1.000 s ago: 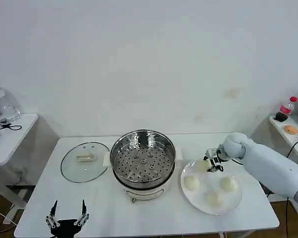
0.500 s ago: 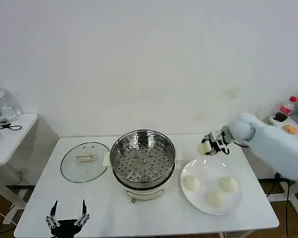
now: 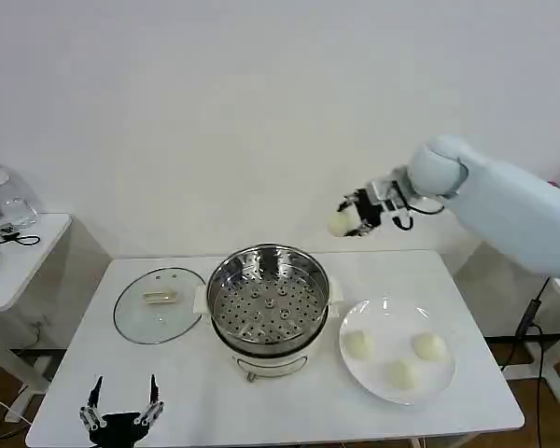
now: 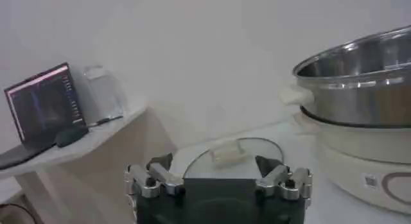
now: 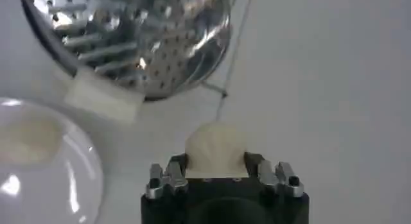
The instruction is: Take steamed baozi put them in steamer then cover it.
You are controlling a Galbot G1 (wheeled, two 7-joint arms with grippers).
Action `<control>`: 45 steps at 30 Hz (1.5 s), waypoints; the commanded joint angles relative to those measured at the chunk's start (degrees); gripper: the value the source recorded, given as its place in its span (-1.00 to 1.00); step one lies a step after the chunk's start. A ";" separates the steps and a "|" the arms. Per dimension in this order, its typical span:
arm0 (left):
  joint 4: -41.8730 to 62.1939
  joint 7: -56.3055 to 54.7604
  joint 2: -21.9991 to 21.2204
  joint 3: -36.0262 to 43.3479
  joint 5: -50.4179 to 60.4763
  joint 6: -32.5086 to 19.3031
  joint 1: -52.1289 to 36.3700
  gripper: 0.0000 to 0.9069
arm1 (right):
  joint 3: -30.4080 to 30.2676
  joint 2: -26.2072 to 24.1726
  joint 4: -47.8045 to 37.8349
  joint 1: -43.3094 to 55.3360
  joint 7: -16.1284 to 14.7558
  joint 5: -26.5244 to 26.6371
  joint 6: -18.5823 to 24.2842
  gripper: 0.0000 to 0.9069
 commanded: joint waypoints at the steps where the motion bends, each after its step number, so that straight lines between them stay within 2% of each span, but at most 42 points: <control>1: -1.26 -0.12 -0.27 -0.79 -0.24 -0.15 0.67 1.00 | -8.92 10.45 0.23 4.93 0.78 2.56 4.70 0.36; 3: -1.51 -0.12 -0.31 -0.94 -0.26 -0.11 0.77 1.00 | -10.51 11.95 -0.10 4.30 1.35 0.99 6.55 0.36; 8: -1.41 -0.07 -0.39 -1.76 -0.68 -0.10 0.71 1.00 | -12.54 16.47 -3.74 1.85 2.10 -3.74 14.35 0.36; 17: -0.17 -0.31 -0.47 -2.82 -1.73 -0.57 0.56 1.00 | -12.53 20.57 -10.10 -1.64 3.82 -12.76 23.01 0.36; 29: 0.49 -0.41 -0.68 -2.45 -1.66 -0.61 0.26 1.00 | -10.64 20.78 -15.05 -5.17 5.88 -22.89 28.55 0.36; 41: -0.12 -0.54 -0.94 -2.29 -1.54 -0.73 0.45 1.00 | -9.93 21.68 -16.94 -6.71 8.56 -25.01 29.71 0.38; 42: -0.13 -0.56 -0.98 -2.30 -1.53 -0.74 0.45 1.00 | -9.69 21.97 -17.61 -7.04 9.20 -26.63 30.26 0.38; 44: -0.12 -0.58 -0.97 -2.29 -1.52 -0.74 0.47 1.00 | -9.33 22.20 -18.14 -7.36 9.42 -27.32 30.55 0.44; 45: -0.12 -0.58 -0.96 -2.30 -1.51 -0.79 0.49 1.00 | -9.33 22.33 -18.34 -7.39 9.49 -27.02 30.58 0.56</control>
